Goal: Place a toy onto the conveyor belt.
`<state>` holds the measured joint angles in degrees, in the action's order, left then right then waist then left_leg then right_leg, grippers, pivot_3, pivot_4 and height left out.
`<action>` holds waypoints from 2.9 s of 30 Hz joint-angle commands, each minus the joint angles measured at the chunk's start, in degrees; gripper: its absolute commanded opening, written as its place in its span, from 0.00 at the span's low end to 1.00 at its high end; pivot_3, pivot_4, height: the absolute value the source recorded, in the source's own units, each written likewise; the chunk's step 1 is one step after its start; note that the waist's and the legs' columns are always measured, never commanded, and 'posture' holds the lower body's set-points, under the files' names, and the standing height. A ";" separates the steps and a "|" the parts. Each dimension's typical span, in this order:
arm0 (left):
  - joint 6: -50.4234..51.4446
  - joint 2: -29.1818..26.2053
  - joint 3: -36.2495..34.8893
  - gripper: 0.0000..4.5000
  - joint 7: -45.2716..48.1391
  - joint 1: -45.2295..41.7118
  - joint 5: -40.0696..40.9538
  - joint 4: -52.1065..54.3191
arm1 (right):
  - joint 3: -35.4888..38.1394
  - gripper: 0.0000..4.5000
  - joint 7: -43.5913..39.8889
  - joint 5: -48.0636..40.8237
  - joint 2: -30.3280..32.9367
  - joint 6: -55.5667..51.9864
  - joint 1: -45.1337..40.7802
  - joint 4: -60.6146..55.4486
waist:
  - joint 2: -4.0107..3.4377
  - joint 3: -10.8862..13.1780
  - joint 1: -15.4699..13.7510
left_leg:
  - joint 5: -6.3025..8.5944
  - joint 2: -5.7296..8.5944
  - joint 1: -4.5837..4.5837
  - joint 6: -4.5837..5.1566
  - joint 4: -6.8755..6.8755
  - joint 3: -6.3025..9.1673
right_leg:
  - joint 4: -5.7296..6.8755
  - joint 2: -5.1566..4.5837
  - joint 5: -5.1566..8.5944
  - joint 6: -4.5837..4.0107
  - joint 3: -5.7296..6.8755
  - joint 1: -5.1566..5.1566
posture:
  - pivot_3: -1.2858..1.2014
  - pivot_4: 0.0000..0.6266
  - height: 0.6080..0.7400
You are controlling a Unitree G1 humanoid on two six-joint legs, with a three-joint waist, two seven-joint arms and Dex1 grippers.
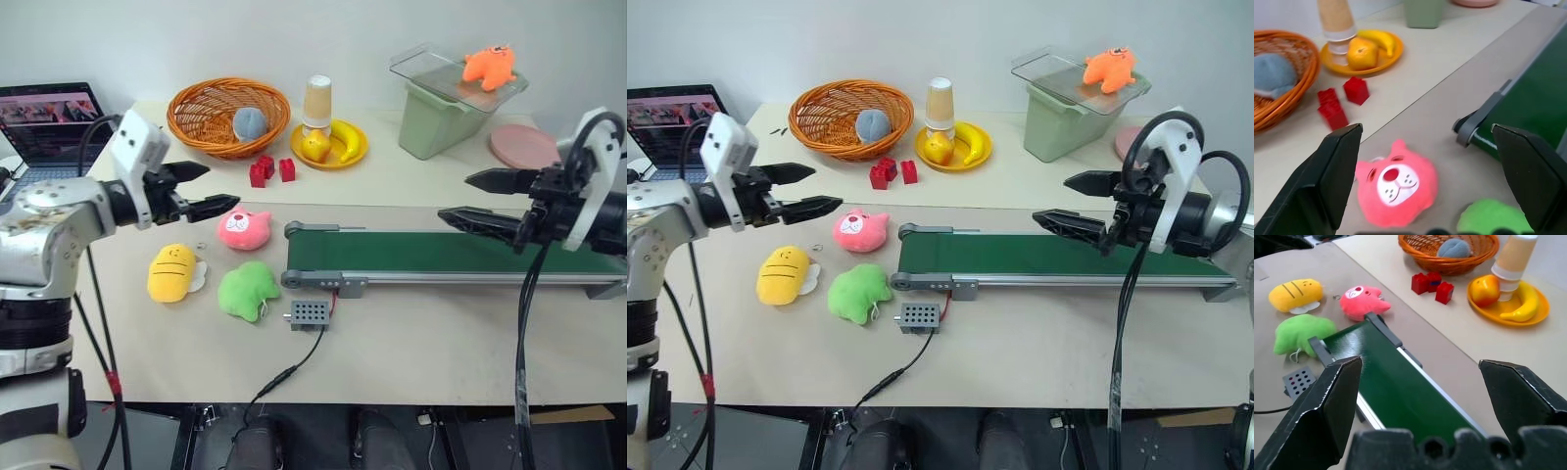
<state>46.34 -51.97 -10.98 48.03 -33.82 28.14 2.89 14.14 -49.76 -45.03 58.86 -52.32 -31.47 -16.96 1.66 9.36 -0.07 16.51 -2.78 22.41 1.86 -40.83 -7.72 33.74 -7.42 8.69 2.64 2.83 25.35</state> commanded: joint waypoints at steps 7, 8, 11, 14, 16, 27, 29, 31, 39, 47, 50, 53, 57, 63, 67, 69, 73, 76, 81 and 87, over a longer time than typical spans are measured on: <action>14.69 0.28 -5.34 1.00 -10.52 7.97 0.56 7.28 | -2.60 0.99 -2.07 3.90 -0.88 4.44 -4.47 3.69 | 0.05 0.03 -0.46 | -0.04 -0.01 0.10 -0.08 -0.01 0.00 | 0.00 0.00 0.00 0.00 0.03 0.08 | 0.52 0.24 1.00; 16.26 0.64 -5.76 1.00 -11.82 8.35 0.57 7.96 | -2.65 0.99 -2.25 4.15 -0.89 4.51 -4.58 3.86 | 0.05 0.03 -0.51 | -0.05 -0.01 0.10 -0.10 0.00 0.00 | -0.02 0.00 0.00 0.00 0.03 0.08 | 0.52 0.24 1.00; 20.67 1.88 -7.04 1.00 -15.16 8.62 0.93 9.00 | -2.83 0.99 -2.50 4.63 -0.94 4.62 -4.87 4.10 | 0.05 0.03 -0.49 | -0.06 -0.01 0.11 -0.12 0.00 0.00 | -0.01 0.00 0.00 0.00 0.03 0.08 | 0.52 0.24 1.00; 24.08 2.42 -6.05 1.00 -16.93 9.61 0.89 10.31 | -2.71 0.99 -2.29 5.30 -0.84 4.58 -4.98 3.98 | 0.05 0.03 -0.46 | -0.08 -0.01 0.10 -0.15 0.00 0.00 | 0.02 0.00 0.00 -0.01 0.04 0.09 | 0.52 0.24 1.00; 26.62 3.46 -6.41 1.00 -18.14 9.66 1.59 10.64 | -2.42 0.99 -2.30 5.35 -0.83 4.28 -4.99 3.71 | 0.05 0.03 -0.45 | -0.09 -0.01 0.08 -0.16 0.00 0.00 | 0.04 0.00 0.00 -0.01 0.03 0.08 | 0.52 0.24 1.00; 28.23 4.79 -6.24 0.86 -21.63 11.66 0.13 7.76 | -0.84 1.00 -0.89 6.19 -0.15 4.13 -4.03 2.80 | 0.05 0.03 -0.45 | -0.09 -0.01 0.05 -0.17 0.01 0.00 | 0.05 0.00 0.00 -0.02 0.03 0.08 | 0.52 0.24 1.00; 27.30 4.04 -5.32 0.70 -20.94 11.82 0.00 7.59 | -0.67 1.00 -0.63 6.59 0.04 4.34 -4.09 3.03 | 0.05 0.03 -0.45 | -0.09 -0.01 0.05 -0.17 0.01 0.00 | 0.05 0.00 0.00 -0.02 0.03 0.08 | 0.52 0.24 1.00; 26.53 3.86 -4.90 0.58 -20.84 11.62 -0.41 7.07 | -0.53 1.00 -0.37 6.95 0.10 4.49 -4.09 3.08 | 0.05 0.03 -0.49 | -0.08 -0.01 0.06 -0.17 0.01 -0.01 | 0.04 0.00 0.01 -0.02 0.03 0.08 | 0.52 0.24 1.00; 20.62 -1.33 -0.24 0.29 -18.57 8.82 -4.06 4.85 | -0.24 1.00 -0.17 7.73 -0.11 4.71 -3.79 3.14 | 0.05 0.03 -0.47 | -0.08 -0.01 0.03 -0.18 0.02 -0.01 | 0.09 0.00 0.03 -0.07 0.03 0.09 | 0.52 0.24 1.00; 16.14 -8.06 4.16 0.29 -13.59 -4.88 -6.66 -0.78 | 0.33 1.00 -0.01 8.11 -0.50 4.84 -2.87 2.97 | 0.08 0.04 -0.65 | -0.12 0.01 0.44 -0.24 0.00 -0.04 | 0.19 0.00 0.05 -0.10 0.02 0.56 | 0.52 0.24 1.00; 13.69 -7.44 8.04 0.29 -8.08 -11.71 -5.74 -0.78 | 0.83 1.00 0.42 7.99 -0.69 4.69 -2.44 2.49 | 0.09 0.04 -0.82 | -0.14 0.03 0.64 -0.26 -0.05 -0.04 | 0.22 0.00 0.05 -0.10 0.06 0.71 | 0.52 0.24 1.00; 11.05 -4.52 12.03 0.29 -1.73 -17.54 -3.80 0.72 | 2.03 1.00 1.02 7.58 -0.67 4.33 -1.34 1.42 | 0.09 0.05 -0.98 | -0.15 0.05 0.72 -0.27 -0.12 -0.05 | 0.22 0.00 0.04 -0.09 0.07 0.74 | 0.52 0.24 1.00; 8.37 0.65 16.81 0.29 5.46 -25.36 -2.45 0.38 | 4.18 1.00 2.28 6.94 -0.76 3.54 0.82 -0.62 | 0.09 0.05 -1.04 | -0.15 0.06 0.75 -0.26 -0.19 -0.04 | 0.24 0.00 0.03 -0.07 0.06 0.74 | 0.52 0.24 1.00; 1.40 5.75 23.52 0.29 16.52 -30.75 -3.86 -4.48 | 7.11 1.00 4.27 5.38 -0.96 1.98 3.04 -4.05 | 0.09 0.05 -0.48 | -0.15 0.07 0.71 -0.26 -0.21 -0.05 | 0.26 0.00 0.03 -0.04 0.00 0.74 | 0.52 0.24 1.00; -3.63 10.50 27.08 0.29 19.24 -33.51 -7.44 -11.75 | 9.62 1.00 5.07 1.01 -0.62 -1.42 4.03 -8.19 | 0.08 0.04 -0.62 | -0.16 0.07 0.69 -0.25 -0.25 -0.02 | 0.30 0.00 0.03 -0.04 0.00 0.73 | 0.52 0.24 1.00; -6.50 12.47 28.91 0.29 20.97 -34.48 -9.47 -14.89 | 10.65 1.00 5.59 -1.74 -0.65 -3.26 3.85 -10.02 | 0.08 0.04 -0.65 | -0.14 0.07 0.74 -0.21 -0.30 -0.01 | 0.28 0.00 0.02 -0.02 -0.01 0.73 | 0.52 0.24 1.00; -12.79 15.86 31.76 0.29 24.41 -35.52 -13.25 -20.02 | 12.54 1.00 6.47 -7.51 0.09 -6.97 4.71 -13.69 | 0.09 0.04 -0.68 | -0.07 0.08 0.86 -0.10 -0.43 0.03 | 0.24 0.00 0.02 -0.01 0.00 0.75 | 0.52 0.24 1.00; -16.23 18.52 32.76 0.29 25.82 -35.88 -15.21 -23.34 | 13.79 1.00 7.08 -10.94 0.88 -8.95 5.85 -16.12 | 0.09 0.05 -0.71 | -0.02 0.07 0.88 -0.01 -0.51 0.04 | 0.25 0.00 0.01 0.00 0.00 0.75 | 0.52 0.24 1.00; -19.32 21.94 33.30 0.29 27.86 -36.40 -17.58 -26.42 | 15.62 1.00 9.17 -14.29 2.14 -10.20 6.87 -17.80 | 0.09 0.04 -0.70 | 0.14 0.06 0.96 0.27 -0.69 0.11 | 0.28 0.00 -0.01 0.03 0.00 0.74 | 0.52 0.24 1.00; -22.22 24.08 33.91 0.29 30.34 -35.51 -20.25 -27.77 | 16.43 1.00 11.44 -16.39 3.21 -9.97 7.67 -18.50 | 0.09 0.04 -0.69 | 0.24 0.06 1.07 0.42 -0.90 0.15 | 0.27 0.00 -0.06 0.11 -0.01 0.74 | 0.52 0.24 1.00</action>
<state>25.94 -28.45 22.90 77.43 -68.06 8.64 -25.45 27.88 -39.19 -60.02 61.18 -62.53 -23.72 -34.43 1.75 9.40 -0.76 16.75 -2.73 23.48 2.28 -41.74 -7.57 34.01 -7.43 8.63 2.75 2.81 26.10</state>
